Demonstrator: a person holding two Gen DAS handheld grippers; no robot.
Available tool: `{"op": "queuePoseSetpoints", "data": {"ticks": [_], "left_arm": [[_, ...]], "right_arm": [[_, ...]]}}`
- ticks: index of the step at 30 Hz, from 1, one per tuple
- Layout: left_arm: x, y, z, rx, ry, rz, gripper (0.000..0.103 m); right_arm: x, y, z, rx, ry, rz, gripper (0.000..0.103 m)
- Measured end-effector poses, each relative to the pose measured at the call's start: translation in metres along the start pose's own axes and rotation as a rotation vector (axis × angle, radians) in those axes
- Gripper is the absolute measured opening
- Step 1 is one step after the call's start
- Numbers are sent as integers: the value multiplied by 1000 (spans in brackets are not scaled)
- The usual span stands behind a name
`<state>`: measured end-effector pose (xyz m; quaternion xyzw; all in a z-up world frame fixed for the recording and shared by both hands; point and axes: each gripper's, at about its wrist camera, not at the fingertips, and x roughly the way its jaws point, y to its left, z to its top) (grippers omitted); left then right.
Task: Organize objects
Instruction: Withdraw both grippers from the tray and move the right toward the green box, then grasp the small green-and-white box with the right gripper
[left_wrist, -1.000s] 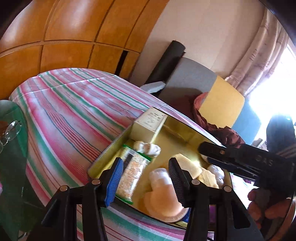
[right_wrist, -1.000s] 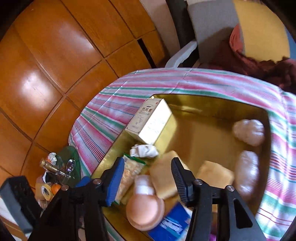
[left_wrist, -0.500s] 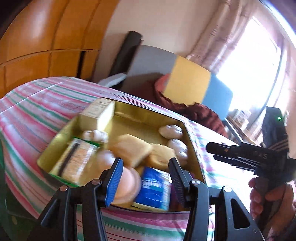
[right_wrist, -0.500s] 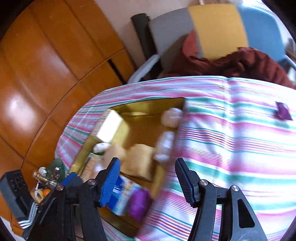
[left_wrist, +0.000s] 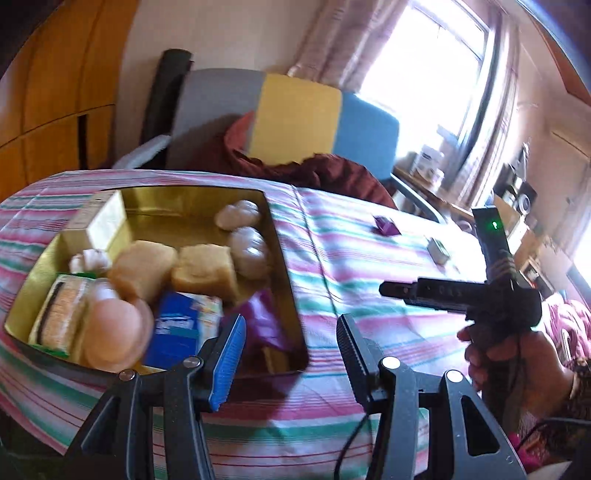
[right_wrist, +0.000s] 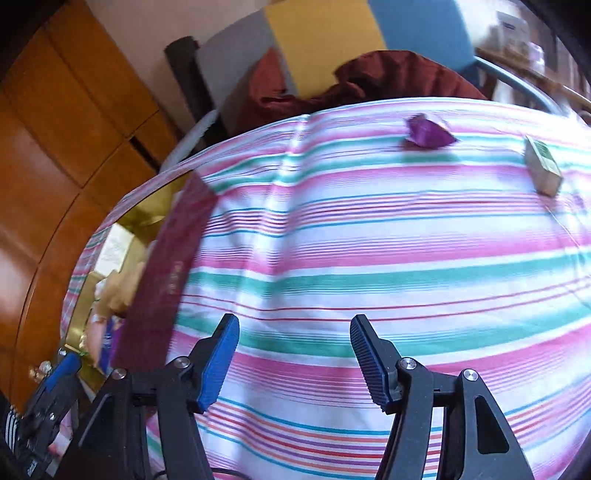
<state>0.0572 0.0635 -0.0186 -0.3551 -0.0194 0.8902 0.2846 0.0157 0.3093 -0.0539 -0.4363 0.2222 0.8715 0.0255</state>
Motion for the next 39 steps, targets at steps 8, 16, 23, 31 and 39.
{"op": "queuePoseSetpoints", "data": {"ticks": [8, 16, 23, 31, 39], "left_arm": [[13, -23, 3, 65, 43, -20, 52], [28, -46, 9, 121, 91, -53, 52], [45, -68, 12, 152, 139, -90, 52], [60, -91, 13, 186, 186, -118, 52], [68, -105, 8, 214, 221, -129, 52]], "right_arm": [[-19, -47, 8, 69, -54, -63, 64], [-31, -67, 12, 67, -88, -103, 65], [-36, -93, 18, 81, -107, -151, 65], [-41, -137, 35, 139, -125, -230, 65], [-50, -180, 75, 188, -229, -335, 71]]}}
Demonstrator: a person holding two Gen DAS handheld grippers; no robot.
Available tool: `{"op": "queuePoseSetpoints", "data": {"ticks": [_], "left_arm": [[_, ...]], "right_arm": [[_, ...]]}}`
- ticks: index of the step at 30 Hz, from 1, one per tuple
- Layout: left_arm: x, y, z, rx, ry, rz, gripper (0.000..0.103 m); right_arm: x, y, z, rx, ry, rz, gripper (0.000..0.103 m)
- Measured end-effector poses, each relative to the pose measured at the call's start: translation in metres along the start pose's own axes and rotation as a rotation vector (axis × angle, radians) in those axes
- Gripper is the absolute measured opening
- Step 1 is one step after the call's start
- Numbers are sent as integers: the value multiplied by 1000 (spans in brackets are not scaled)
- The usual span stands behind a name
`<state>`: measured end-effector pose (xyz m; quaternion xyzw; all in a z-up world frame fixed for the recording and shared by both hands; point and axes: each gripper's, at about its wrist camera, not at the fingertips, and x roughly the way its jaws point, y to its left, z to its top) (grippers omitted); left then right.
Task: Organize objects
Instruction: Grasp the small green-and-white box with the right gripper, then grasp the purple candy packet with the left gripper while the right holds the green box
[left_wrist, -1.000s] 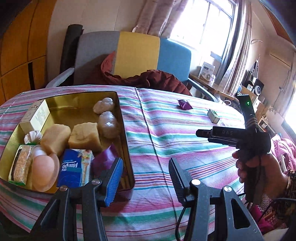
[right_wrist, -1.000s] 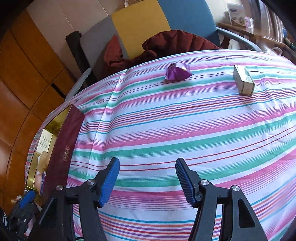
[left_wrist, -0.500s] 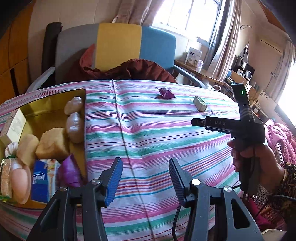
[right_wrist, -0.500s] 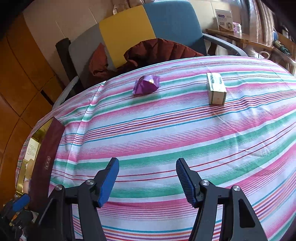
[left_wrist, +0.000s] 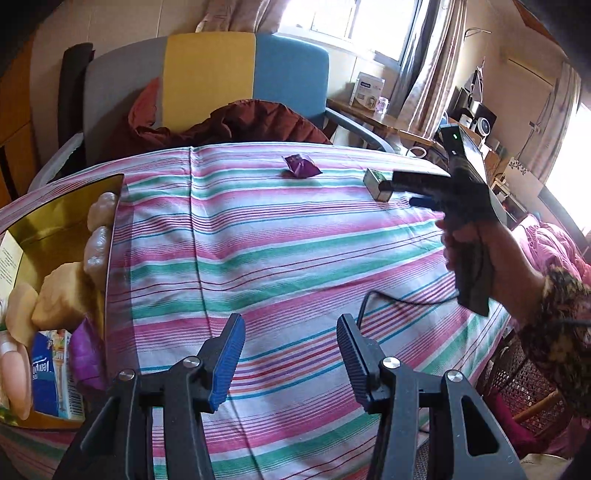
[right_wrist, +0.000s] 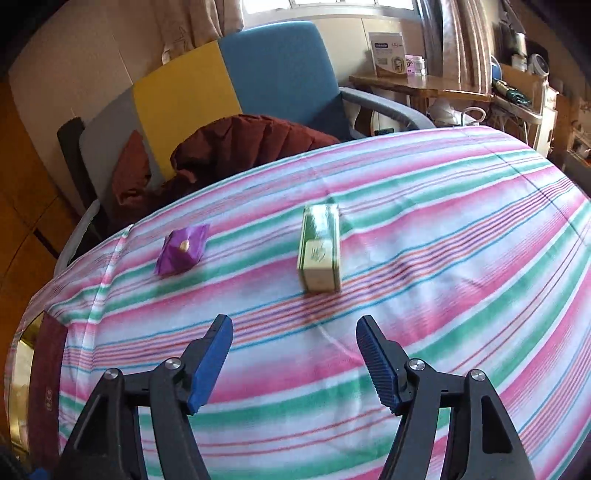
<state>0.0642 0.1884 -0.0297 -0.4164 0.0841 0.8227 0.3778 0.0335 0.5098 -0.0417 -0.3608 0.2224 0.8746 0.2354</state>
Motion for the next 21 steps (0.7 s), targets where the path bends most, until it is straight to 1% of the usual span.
{"op": "queuePoseSetpoints", "data": {"ticks": [3, 6, 7, 9, 10, 11, 12, 13, 17, 19, 20, 21], "left_arm": [[3, -4, -2, 9, 14, 6, 52], [4, -6, -1, 18, 24, 15, 52], [4, -6, 0, 21, 26, 20, 52], [6, -6, 2, 24, 32, 24, 52], [7, -6, 3, 26, 36, 26, 52], [9, -6, 5, 29, 39, 28, 52], [12, -6, 7, 32, 42, 30, 52], [16, -5, 11, 33, 44, 28, 52], [37, -5, 40, 9, 47, 7, 53], [52, -8, 60, 1, 38, 10, 61], [61, -10, 70, 1, 35, 11, 68], [70, -14, 81, 7, 35, 12, 73]], "right_arm": [[14, -1, 19, -4, -20, -7, 71], [36, 1, 33, -30, -21, -49, 71], [43, 1, 36, -36, -19, -59, 67], [57, 1, 39, -47, -9, -62, 56], [64, 1, 39, -56, 1, -65, 45], [69, 0, 36, -57, 14, -64, 36], [71, -2, 34, -51, 17, -65, 35], [69, -2, 33, -48, 0, -66, 32], [62, -2, 27, -49, -29, -56, 31], [59, -3, 25, -38, -41, -67, 31], [58, -5, 24, -29, -43, -71, 31], [58, -7, 23, -17, -43, -76, 31]]}}
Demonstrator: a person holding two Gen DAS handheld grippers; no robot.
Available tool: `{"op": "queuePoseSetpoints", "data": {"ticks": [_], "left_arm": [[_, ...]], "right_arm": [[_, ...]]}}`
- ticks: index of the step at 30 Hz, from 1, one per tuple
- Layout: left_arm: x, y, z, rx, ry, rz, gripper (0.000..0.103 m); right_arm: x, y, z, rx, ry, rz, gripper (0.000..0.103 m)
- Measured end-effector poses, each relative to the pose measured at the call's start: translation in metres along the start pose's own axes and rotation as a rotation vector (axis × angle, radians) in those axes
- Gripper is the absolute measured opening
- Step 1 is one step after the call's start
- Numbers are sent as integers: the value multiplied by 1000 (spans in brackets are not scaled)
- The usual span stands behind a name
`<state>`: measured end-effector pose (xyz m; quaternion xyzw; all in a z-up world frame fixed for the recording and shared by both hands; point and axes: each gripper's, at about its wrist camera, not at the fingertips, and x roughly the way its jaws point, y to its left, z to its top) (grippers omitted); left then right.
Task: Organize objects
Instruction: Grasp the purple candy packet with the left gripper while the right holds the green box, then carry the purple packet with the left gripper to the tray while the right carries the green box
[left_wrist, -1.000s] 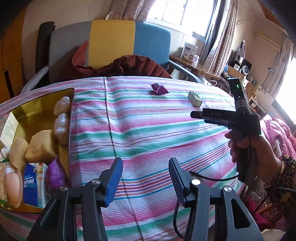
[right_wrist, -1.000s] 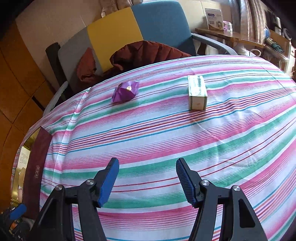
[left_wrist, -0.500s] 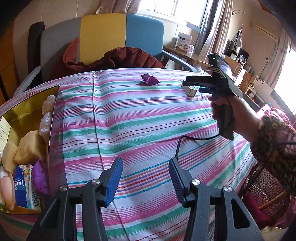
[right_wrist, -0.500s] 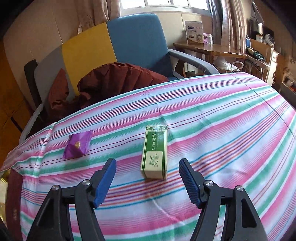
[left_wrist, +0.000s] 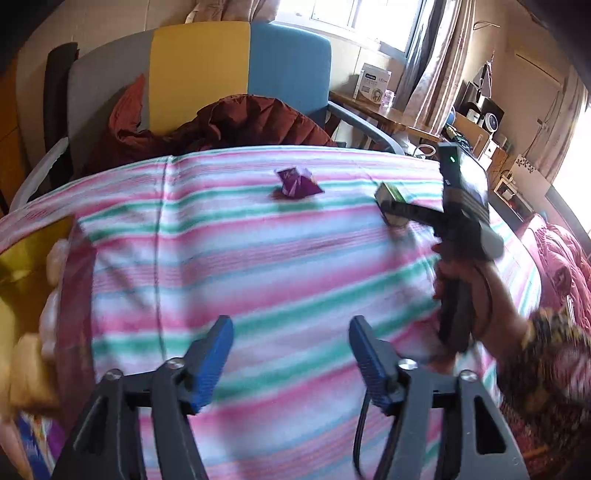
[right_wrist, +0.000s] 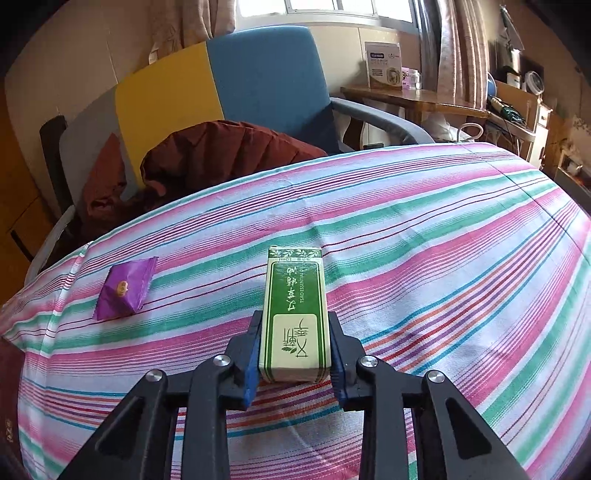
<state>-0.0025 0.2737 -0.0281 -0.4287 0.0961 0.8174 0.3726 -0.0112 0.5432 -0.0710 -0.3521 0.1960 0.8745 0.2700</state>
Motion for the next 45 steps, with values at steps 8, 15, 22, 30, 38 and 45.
{"op": "queuePoseSetpoints", "data": {"ticks": [8, 15, 22, 30, 38, 45], "left_arm": [[81, -30, 80, 132, 4, 73, 79], [134, -27, 125, 35, 9, 102, 84], [169, -16, 143, -42, 20, 120, 85], [174, 1, 126, -113, -31, 78, 44], [154, 5, 104, -108, -74, 57, 43], [113, 6, 74, -98, -160, 76, 43]], "right_arm": [[0, -3, -2, 18, -10, -19, 31], [1, -2, -3, 4, -18, -32, 31], [1, -1, -4, 2, -27, -36, 31], [0, 0, -5, -6, -34, -47, 31], [1, 2, -5, -19, -38, -64, 31], [0, 6, -5, -40, -46, -102, 31]]}}
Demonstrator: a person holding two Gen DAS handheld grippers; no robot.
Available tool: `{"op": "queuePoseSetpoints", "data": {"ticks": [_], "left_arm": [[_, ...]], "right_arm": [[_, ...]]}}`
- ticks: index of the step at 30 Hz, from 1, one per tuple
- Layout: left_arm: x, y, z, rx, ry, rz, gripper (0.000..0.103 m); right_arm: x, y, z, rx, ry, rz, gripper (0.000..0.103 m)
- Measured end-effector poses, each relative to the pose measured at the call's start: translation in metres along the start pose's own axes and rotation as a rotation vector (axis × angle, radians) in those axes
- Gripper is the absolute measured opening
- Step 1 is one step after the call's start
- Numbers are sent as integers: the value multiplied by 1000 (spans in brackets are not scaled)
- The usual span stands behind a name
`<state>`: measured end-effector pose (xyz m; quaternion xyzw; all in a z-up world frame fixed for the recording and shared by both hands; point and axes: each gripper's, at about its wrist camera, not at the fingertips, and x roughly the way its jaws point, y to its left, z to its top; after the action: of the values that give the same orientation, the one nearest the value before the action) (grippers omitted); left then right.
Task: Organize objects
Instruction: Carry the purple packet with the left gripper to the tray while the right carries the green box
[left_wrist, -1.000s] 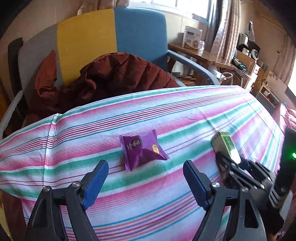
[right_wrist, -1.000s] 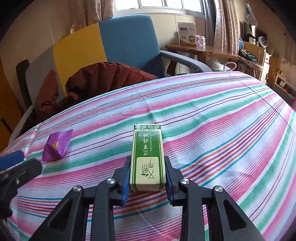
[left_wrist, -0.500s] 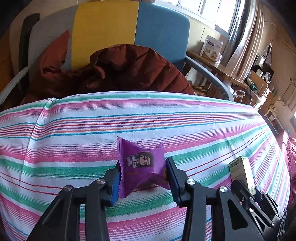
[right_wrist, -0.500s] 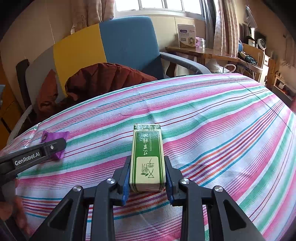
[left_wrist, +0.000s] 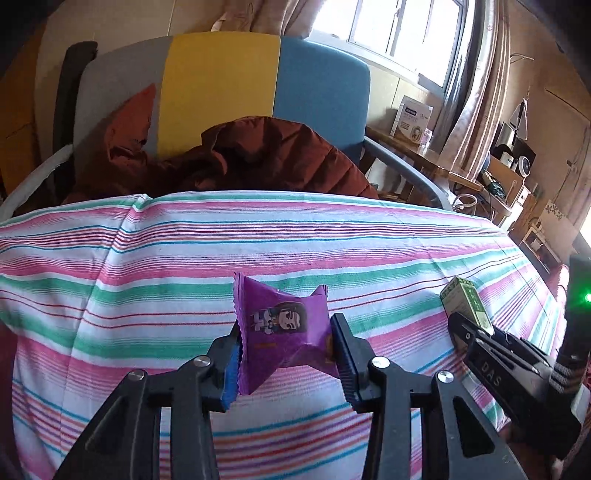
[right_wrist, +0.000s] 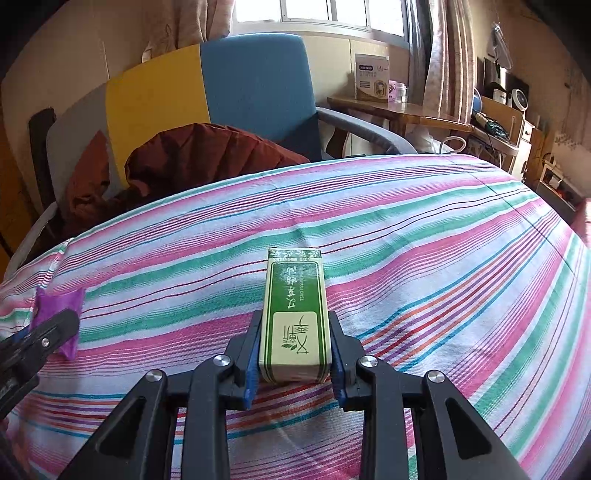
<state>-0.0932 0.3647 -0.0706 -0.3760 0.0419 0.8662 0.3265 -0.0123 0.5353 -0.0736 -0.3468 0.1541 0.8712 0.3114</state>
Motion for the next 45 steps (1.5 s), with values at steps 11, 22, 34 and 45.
{"op": "queuePoseSetpoints", "data": {"ticks": [11, 22, 34, 45], "left_arm": [[-58, 5, -41, 56, -38, -24, 43], [-82, 42, -67, -37, -30, -27, 43], [-127, 63, -86, -56, -31, -69, 43], [-195, 102, -74, -91, -123, -68, 43]], "right_arm": [[-36, 23, 0, -119, -155, -10, 31], [-75, 54, -26, -238, -213, 59, 31], [-111, 94, -70, -400, -230, 90, 31], [-111, 111, -79, -494, -233, 53, 31]]}}
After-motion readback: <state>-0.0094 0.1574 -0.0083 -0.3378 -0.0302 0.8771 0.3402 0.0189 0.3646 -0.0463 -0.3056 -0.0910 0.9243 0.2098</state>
